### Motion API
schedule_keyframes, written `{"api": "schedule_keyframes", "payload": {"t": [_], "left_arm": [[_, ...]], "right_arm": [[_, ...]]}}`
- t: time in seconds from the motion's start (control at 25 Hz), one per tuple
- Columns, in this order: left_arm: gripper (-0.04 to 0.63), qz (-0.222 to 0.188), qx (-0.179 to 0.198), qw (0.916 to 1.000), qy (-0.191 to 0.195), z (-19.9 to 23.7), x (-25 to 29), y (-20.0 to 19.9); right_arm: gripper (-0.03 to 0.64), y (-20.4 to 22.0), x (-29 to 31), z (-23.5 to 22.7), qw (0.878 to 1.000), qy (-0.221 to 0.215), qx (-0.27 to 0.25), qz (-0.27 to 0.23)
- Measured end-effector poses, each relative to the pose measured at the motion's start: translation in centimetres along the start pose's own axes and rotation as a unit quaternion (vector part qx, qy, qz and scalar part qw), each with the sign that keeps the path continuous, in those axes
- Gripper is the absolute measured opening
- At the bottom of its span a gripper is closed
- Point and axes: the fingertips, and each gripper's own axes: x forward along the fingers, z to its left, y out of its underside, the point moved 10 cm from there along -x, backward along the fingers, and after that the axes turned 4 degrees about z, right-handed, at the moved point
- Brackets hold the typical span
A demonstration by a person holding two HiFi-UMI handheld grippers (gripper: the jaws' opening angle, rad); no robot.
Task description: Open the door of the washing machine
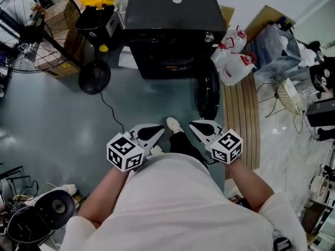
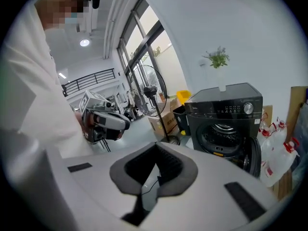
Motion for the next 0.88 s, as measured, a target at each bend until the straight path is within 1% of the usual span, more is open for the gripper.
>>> {"api": "schedule_keyframes", "payload": {"t": [0.56,0.88], "left_arm": [[0.023,-0.009,-0.016,0.9998,-0.004,0.3,-0.7,1.5],[0.023,-0.007,-0.02,0.9998,-0.008,1.0,-0.9,1.3]], "right_arm": [[0.008,-0.4,0.7,0.7,1.0,-0.005,-0.023,0.02],[0.008,-0.7,1.3,-0.1,1.0,-0.001,-0.02,0.022]]}}
